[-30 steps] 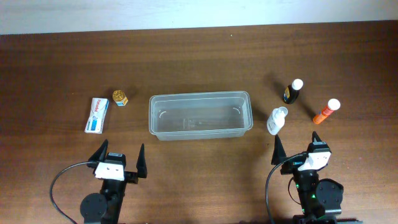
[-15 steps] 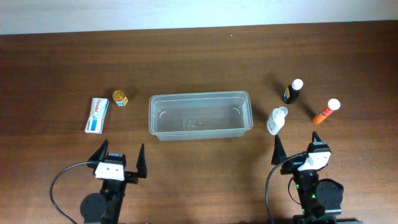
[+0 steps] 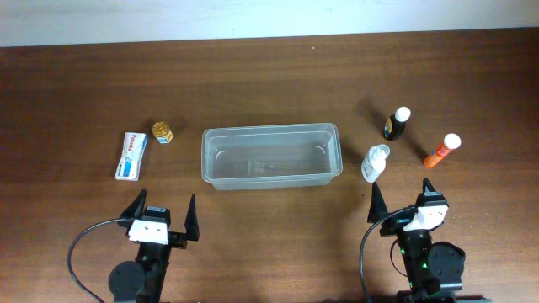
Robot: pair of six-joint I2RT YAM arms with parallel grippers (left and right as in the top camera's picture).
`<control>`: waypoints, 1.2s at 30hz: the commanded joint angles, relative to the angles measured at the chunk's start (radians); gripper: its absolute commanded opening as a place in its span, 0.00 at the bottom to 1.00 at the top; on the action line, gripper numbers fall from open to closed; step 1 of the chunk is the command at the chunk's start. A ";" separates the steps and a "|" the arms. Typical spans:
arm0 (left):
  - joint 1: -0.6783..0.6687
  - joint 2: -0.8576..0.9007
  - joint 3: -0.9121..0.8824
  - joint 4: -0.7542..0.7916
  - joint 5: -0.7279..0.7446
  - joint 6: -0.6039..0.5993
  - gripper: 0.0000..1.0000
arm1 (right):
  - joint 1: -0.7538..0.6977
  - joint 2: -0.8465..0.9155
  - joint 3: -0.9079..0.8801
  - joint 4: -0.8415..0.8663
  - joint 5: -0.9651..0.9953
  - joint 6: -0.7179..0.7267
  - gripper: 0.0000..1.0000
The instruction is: Pack container
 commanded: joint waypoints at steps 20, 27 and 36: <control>0.003 -0.009 -0.002 -0.005 -0.004 0.012 0.99 | -0.010 0.058 0.105 0.194 -0.090 -0.006 0.98; 0.003 -0.009 -0.002 -0.005 -0.004 0.012 0.99 | -0.010 0.457 0.524 -0.050 -0.152 -0.007 0.98; 0.003 -0.009 -0.002 -0.005 -0.004 0.012 0.99 | -0.010 1.063 1.352 -0.741 -0.149 -0.007 0.98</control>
